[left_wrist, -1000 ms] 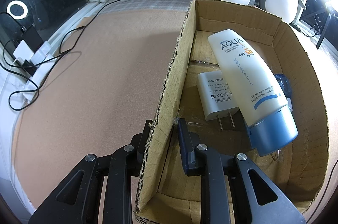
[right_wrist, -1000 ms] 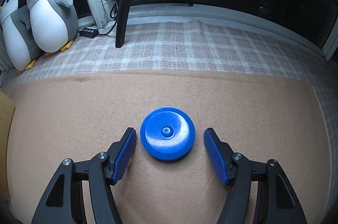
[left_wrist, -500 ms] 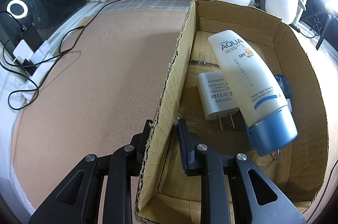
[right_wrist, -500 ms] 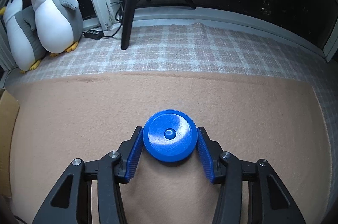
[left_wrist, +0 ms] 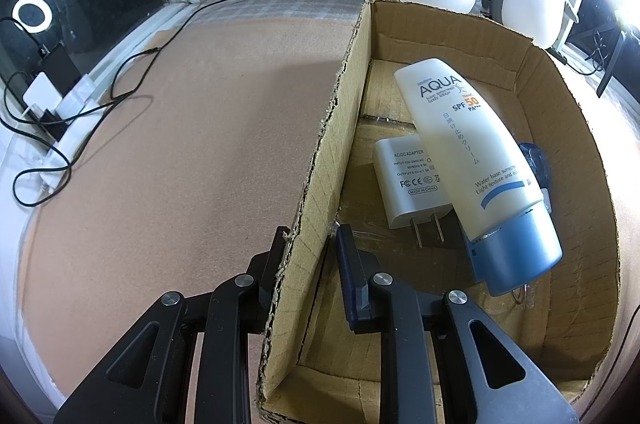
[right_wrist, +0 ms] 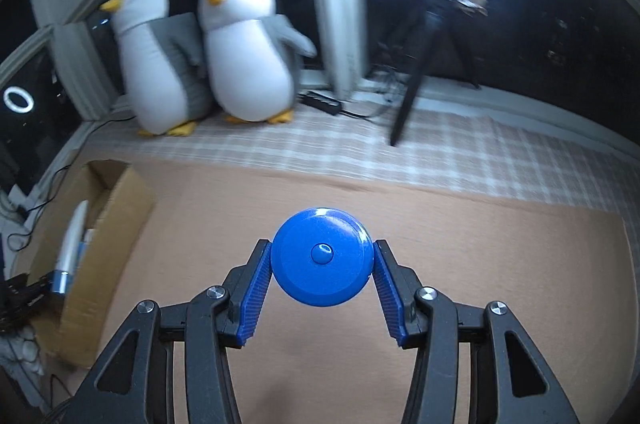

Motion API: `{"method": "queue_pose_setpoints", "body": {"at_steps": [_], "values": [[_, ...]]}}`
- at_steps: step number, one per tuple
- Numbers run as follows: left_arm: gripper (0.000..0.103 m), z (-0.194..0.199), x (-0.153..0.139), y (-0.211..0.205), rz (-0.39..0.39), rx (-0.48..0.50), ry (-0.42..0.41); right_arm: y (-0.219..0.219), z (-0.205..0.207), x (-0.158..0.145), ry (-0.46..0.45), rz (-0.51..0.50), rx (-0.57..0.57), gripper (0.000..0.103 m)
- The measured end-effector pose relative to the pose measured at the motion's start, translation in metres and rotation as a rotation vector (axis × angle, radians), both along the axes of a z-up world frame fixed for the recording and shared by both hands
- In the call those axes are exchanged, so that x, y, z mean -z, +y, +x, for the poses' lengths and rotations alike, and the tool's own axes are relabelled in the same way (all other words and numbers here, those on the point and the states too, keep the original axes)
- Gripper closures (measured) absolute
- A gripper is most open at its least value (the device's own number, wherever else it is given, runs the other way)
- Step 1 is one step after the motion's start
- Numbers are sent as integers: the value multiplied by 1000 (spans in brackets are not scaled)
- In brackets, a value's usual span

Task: Organize rigid objects
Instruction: 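Carry the blue cap into the box and open the right gripper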

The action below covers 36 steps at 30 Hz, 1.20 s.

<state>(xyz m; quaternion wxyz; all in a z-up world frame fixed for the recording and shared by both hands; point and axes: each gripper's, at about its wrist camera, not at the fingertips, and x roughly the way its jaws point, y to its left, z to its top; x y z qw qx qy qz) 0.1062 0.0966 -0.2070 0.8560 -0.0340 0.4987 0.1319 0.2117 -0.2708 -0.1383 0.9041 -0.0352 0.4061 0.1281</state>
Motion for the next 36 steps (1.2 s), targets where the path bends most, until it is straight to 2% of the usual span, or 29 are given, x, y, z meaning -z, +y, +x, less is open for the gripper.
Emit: {"method": "queue_pose_setpoints", "body": {"at_steps": [9,18,33,36], "values": [[83,0,0,1,-10,-3,-7,93,-21,-18,-6,27,-191,57],[83,1,0,1,-14,-4,-11,175,-36,-13,-4,-2,-350,57],[83,2,0,2,-27,-11,-14,228,-36,10,31,-55,-420,57],[83,2,-1,3,-32,-11,-16,229,-36,12,33,-56,-418,54]]}}
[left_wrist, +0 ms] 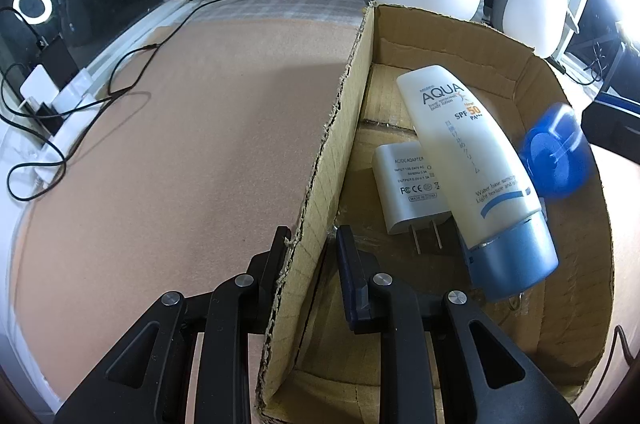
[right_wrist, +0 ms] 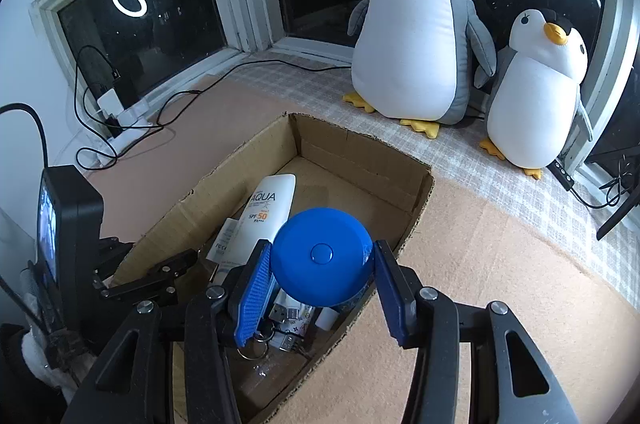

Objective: Organize rigid objects

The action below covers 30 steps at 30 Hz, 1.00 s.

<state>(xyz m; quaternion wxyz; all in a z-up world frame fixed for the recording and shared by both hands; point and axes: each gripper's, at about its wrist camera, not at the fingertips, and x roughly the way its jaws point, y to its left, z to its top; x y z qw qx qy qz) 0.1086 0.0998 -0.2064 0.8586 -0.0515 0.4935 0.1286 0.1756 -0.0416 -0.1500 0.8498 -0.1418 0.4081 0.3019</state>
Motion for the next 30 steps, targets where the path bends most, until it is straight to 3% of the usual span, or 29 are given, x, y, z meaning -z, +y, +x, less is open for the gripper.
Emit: {"method": "queue_pose_setpoints", "body": {"at_steps": [3,12,20,30], "values": [[83,0,0,-1,4,1,1,-2,-1,0,8,5,5,45],[78,-7,-18,-6,40,-6,-37,-10,-10,-7,8,13,38,43],[60,-27,-49,-10,84,-17,-103,-20,-31,-29,-29,30,61,32],[35,-56,-84,-27,60,35,-149,-37,-62,-52,-41,45,116,22]]}}
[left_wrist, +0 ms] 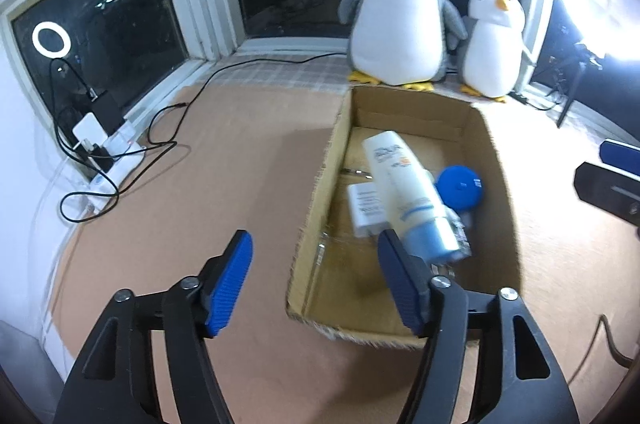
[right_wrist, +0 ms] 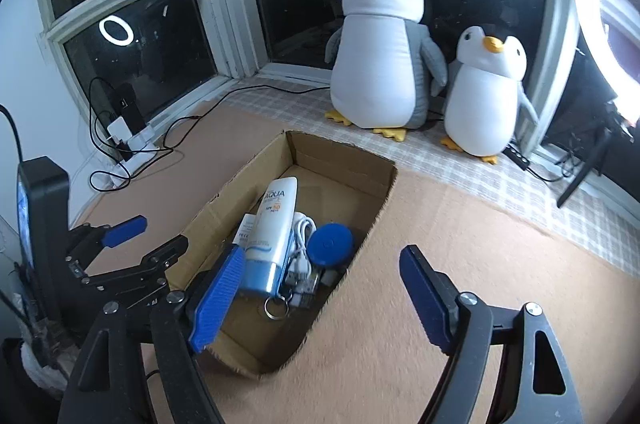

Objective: Organize rigid objects

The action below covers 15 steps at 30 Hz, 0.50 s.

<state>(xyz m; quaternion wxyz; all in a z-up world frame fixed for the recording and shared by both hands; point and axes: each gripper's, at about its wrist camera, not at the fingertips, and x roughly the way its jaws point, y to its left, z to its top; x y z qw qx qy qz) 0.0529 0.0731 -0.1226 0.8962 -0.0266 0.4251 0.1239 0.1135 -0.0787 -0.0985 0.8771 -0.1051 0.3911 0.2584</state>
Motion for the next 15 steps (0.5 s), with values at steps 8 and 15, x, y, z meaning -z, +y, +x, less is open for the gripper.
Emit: {"method": "queue_pose_setpoints", "body": {"at_steps": [8,15], "values": [[30,-24,-29,-23,17,28,-44,-21,-29,-13,-20,10,51,21],[24,-45,-62,-32,31,0,-123,-46,-54,-39,-115,36,117,20]]}}
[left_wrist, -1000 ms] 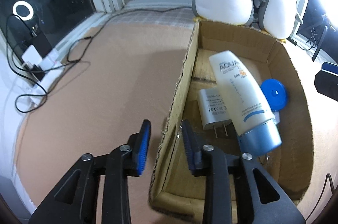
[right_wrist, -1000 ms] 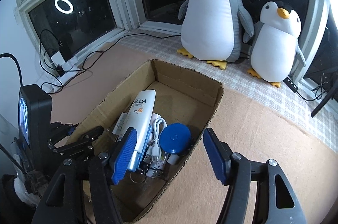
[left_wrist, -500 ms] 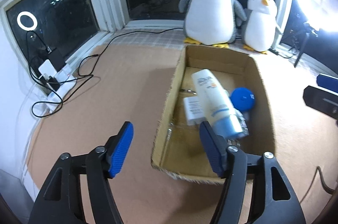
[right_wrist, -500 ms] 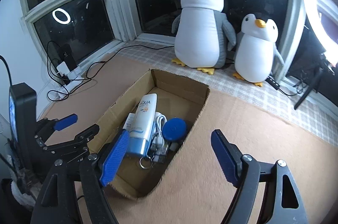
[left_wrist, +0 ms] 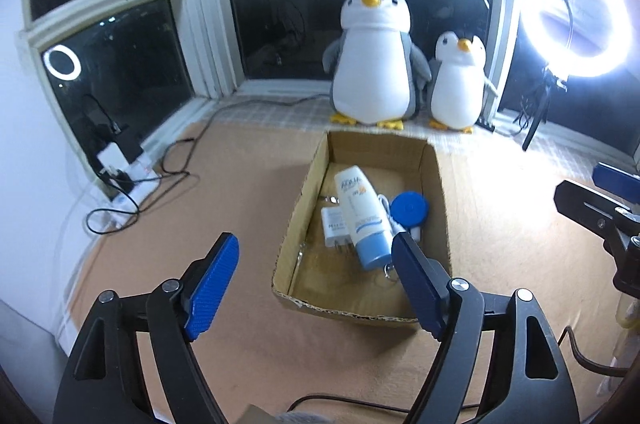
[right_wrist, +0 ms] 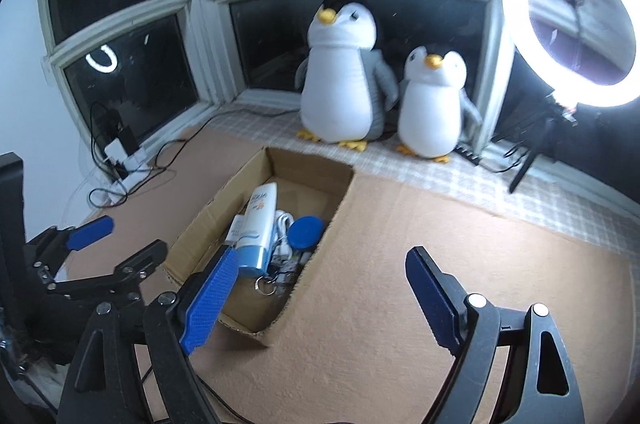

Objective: Organize rigid objects

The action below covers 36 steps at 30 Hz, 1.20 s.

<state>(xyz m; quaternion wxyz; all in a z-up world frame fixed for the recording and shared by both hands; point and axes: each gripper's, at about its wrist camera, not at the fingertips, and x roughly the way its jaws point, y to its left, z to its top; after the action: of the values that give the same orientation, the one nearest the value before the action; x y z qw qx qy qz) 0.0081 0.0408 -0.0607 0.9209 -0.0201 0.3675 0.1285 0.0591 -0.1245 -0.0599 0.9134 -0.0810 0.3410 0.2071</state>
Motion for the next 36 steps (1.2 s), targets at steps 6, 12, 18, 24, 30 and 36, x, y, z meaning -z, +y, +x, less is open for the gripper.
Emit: {"method": "queue_pose_setpoints", "body": {"at_steps": [6,12,18,24,30,36], "values": [[22,-13,-21,-3,4,-6,-49,-20,-17,-18,-62,28,55,19],[22,-20,-31,-6,6,-7,-79,-28,-26,-26,-92,38,79,15],[22,-23,-37,-7,6,-7,-95,-29,-28,-27,-100,42,84,15],[22,-25,-38,-9,6,-1,-95,-28,-27,-26,-100,38,84,15],[22,-25,-39,-11,4,4,-94,-29,-28,-26,-99,41,90,15],[22,-25,-39,-11,5,5,-93,-31,-28,-25,-99,41,89,14]]}}
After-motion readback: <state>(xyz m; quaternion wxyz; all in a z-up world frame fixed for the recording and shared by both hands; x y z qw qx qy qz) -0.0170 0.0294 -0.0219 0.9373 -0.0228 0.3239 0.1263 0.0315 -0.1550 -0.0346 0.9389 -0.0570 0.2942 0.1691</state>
